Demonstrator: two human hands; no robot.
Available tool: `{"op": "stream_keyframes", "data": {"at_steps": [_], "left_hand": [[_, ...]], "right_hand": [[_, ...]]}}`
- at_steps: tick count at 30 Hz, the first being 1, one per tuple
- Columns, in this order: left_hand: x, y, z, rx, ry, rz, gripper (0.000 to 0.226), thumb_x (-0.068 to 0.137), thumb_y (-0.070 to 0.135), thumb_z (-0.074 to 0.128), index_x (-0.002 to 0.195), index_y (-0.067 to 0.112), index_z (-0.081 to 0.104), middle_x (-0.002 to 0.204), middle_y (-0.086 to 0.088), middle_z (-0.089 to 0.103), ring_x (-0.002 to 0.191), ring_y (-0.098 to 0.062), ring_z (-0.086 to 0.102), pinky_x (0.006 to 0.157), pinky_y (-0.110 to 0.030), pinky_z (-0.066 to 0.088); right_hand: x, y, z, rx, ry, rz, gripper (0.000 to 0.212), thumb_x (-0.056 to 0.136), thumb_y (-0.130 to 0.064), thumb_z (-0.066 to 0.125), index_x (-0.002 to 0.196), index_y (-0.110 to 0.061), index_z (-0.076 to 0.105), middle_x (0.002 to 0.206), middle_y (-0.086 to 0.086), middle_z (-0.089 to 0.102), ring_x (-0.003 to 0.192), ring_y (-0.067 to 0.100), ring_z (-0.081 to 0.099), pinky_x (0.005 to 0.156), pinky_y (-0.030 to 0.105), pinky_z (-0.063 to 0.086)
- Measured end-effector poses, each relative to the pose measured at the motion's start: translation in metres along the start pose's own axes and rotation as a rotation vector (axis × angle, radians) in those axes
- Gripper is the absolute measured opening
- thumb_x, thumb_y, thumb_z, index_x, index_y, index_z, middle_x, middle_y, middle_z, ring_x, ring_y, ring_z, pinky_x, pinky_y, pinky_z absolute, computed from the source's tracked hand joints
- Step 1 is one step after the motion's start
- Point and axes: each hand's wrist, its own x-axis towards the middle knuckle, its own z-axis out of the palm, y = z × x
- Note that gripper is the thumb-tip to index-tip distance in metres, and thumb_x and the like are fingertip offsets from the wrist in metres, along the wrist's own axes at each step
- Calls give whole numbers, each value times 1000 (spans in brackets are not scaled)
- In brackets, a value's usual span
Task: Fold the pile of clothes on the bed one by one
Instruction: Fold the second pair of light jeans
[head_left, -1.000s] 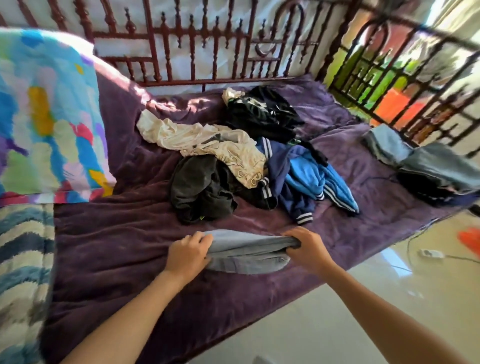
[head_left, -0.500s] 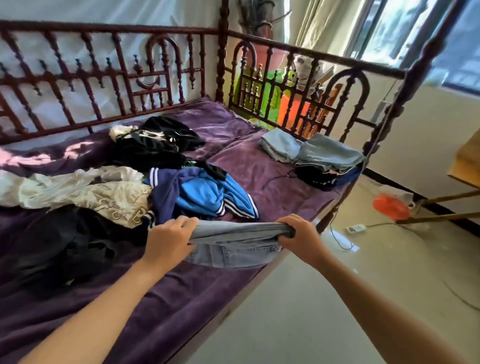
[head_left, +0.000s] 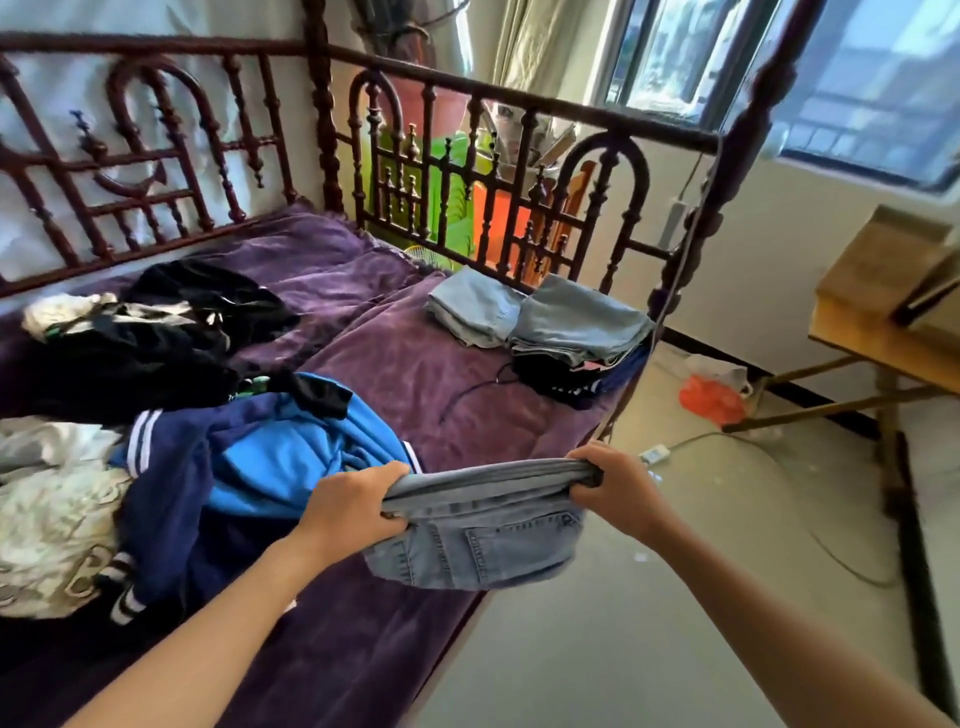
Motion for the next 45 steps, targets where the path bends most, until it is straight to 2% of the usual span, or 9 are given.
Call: {"op": "stream_keyframes", "data": {"at_steps": [5,9,17,19,22,27,31,40,45], "left_hand": [[84,2,27,-69,-60,51,35,65,32,75,98,26,65,76,6,68,71,-21,65,59,-26,38],[135,12,41,8,-28,155,45,37,22,89,76,22,67,57,11,62,46,-14,59,42,-19,33],[225,3,84,-37,-173,-49,48,58,46,51,102,30,62,85,11,68,79,-17,64,67,-26,40],[253,2,88,-32,-144,-84,37,58,43,58,95,40,57,82,10,69,77,-19,65,65,-28,42],[293,5,89,6,-68,-116,57,57,29,76,100,37,40,72,9,68,64,-18,65,58,-30,45],[345,-2,71,142,-12,-157,66,44,11,89,93,33,50,70,6,68,60,-16,66,52,-31,47],[377,-22,59,149,-23,-251,40,57,14,84,93,24,70,80,3,70,75,-21,67,63,-33,46],[490,-26,60,122,59,-240,42,68,19,79,108,19,66,104,-5,70,92,-31,66,70,-38,46],[581,13,79,-17,256,-62,38,67,10,78,103,11,66,97,-9,70,90,-31,67,68,-39,50]], "right_hand": [[59,37,-23,-42,-22,62,26,72,2,63,97,-4,69,82,-3,57,75,14,52,64,7,37],[89,69,-28,-24,-18,118,26,69,4,64,92,-4,70,74,-10,54,71,13,50,63,5,36],[195,140,-32,64,-109,53,22,71,0,63,91,-7,70,78,-3,57,72,13,51,63,9,36],[233,158,-34,85,-157,7,21,73,-2,62,92,-6,69,81,3,58,73,15,51,63,9,35],[285,174,-42,116,-232,-47,20,73,-4,60,91,-6,68,81,3,58,74,17,52,62,13,36],[354,175,-49,161,-304,-100,18,75,-5,61,92,-7,67,73,-12,51,67,6,47,59,8,35],[390,166,-44,178,-289,-105,17,74,-6,61,90,-9,67,71,-13,49,67,8,45,58,12,33],[492,172,-105,91,-173,-163,15,77,-5,62,90,-1,67,78,8,59,65,12,47,56,18,34],[505,210,-163,61,58,-207,20,73,0,67,90,-9,69,70,-11,54,61,3,48,61,7,38]]}}
